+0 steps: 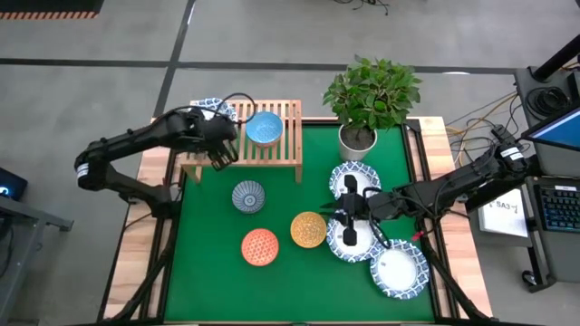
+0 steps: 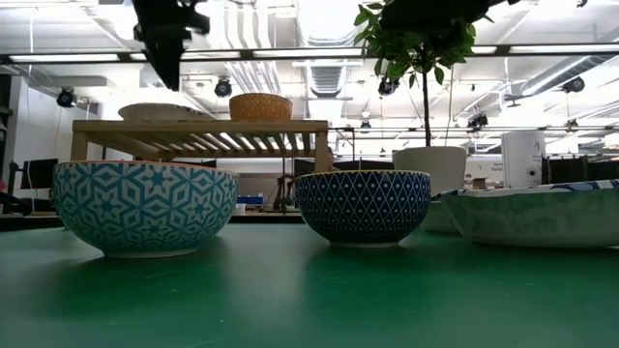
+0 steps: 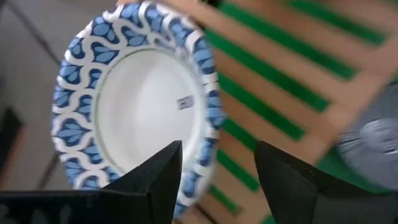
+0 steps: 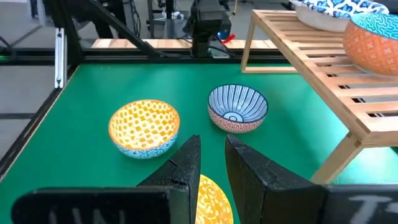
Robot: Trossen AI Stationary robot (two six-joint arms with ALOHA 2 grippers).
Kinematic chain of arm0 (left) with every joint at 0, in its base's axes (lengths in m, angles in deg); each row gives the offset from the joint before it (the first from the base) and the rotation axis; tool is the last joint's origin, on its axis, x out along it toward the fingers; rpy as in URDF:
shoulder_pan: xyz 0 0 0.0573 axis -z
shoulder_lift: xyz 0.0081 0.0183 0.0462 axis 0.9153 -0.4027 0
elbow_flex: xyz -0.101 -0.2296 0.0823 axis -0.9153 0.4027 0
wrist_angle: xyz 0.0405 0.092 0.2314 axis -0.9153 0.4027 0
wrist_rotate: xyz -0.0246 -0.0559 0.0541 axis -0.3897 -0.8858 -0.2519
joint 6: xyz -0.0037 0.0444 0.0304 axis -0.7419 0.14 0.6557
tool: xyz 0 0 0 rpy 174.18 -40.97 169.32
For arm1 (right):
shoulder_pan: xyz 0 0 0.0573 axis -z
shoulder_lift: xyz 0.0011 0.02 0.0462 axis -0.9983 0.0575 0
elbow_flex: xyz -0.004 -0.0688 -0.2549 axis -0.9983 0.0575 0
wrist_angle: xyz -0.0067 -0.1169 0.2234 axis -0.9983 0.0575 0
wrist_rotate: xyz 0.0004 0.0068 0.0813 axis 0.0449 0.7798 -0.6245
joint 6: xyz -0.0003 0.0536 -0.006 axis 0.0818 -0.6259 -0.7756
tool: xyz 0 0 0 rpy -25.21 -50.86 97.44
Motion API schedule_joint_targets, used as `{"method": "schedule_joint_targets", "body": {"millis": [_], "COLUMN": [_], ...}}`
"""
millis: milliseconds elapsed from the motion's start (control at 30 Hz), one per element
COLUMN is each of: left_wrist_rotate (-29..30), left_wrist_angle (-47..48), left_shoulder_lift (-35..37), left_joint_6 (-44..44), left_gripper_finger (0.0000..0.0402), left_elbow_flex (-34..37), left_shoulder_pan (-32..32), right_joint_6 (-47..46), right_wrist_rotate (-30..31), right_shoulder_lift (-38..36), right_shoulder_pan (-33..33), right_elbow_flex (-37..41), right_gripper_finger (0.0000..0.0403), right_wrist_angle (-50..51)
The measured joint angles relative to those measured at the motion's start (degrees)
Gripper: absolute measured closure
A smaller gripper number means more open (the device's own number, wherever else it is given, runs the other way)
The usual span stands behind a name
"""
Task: Place and stack bowls onto a shelf
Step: Stack the yellow bowl on top of the light blue bowl on the shelf
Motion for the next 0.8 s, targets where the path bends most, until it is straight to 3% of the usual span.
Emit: {"method": "schedule_joint_targets", "body": {"millis": [267,467,633,800], "left_wrist_rotate": [-4.0,-3.1,2.4,10.5], "left_wrist_angle": [-10.5,-32.0,-52.5,-63.7], "left_shoulder_lift": [10.7,19.1,23.0,25.1], "left_joint_6": [-7.3,-12.3,-7.6,-4.3], "left_gripper_finger": [0.0222,0.0231,0.0235,0.0236], "left_elbow_flex": [4.4,16.2,28.1,36.3], "left_shoulder_pan": [10.8,27.4,39.8,46.6], "right_joint_6": [-2.5,-7.1,-11.3,-12.6], "right_wrist_rotate": [0.0,0.0,-0.2,-3.2], "right_shoulder_lift": [1.8,7.0,13.7,21.9], "right_shoulder_pan": [0.0,0.6,0.8,1.0], "right_elbow_flex": [-3.0,-10.4,-20.5,-30.8], "right_gripper_finger": [0.0339,0.0339,0.0339,0.0339], "right_wrist_angle": [0.6,9.1,25.7,39.3]}}
